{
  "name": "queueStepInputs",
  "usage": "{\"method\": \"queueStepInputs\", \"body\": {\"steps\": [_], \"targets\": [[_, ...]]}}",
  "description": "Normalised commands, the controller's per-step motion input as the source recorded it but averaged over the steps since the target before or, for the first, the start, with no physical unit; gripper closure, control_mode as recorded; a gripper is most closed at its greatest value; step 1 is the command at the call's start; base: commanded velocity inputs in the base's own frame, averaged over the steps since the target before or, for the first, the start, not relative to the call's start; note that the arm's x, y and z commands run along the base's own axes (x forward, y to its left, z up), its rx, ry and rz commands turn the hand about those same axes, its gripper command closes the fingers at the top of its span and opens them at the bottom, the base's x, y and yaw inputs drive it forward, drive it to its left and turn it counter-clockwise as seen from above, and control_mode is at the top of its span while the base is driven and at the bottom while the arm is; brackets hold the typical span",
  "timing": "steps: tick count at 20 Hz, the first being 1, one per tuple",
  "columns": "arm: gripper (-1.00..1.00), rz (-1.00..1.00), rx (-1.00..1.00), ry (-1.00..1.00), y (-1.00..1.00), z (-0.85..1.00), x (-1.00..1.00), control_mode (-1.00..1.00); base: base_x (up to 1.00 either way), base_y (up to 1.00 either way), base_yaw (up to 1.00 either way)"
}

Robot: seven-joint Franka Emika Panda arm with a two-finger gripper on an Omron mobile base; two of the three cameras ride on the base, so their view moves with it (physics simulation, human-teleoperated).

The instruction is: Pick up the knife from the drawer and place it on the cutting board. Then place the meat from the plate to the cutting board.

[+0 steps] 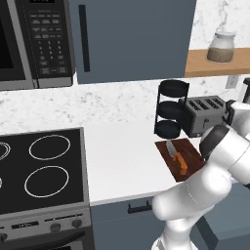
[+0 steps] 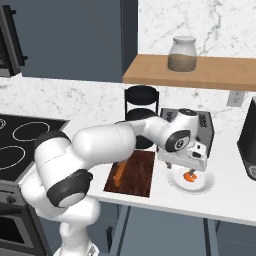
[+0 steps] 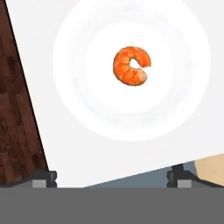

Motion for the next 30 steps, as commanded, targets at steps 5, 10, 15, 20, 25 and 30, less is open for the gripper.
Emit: {"method": "queueStepInputs", "body": {"steps": [5, 10, 15, 20, 25, 30], "targets": [[-1.0, 0.04, 0.03, -0.01, -0.38, -0.35, 0.11, -1.0, 0.0, 0.0, 0.0], [-1.0, 0.01, 0.0, 0.0, -0.21, -0.31, 0.26, -1.0, 0.0, 0.0, 0.0], [-1.0, 0.0, 0.0, -0.16, 0.0, -0.16, 0.25, -1.0, 0.0, 0.0, 0.0], [-1.0, 0.0, 0.0, -0.1, 0.0, -0.05, 0.19, -1.0, 0.0, 0.0, 0.0], [-1.0, 0.0, 0.0, 0.0, 0.0, -0.12, 0.22, -1.0, 0.0, 0.0, 0.0], [-1.0, 0.0, 0.0, 0.0, 0.0, -0.1, 0.01, -1.0, 0.0, 0.0, 0.0]]}}
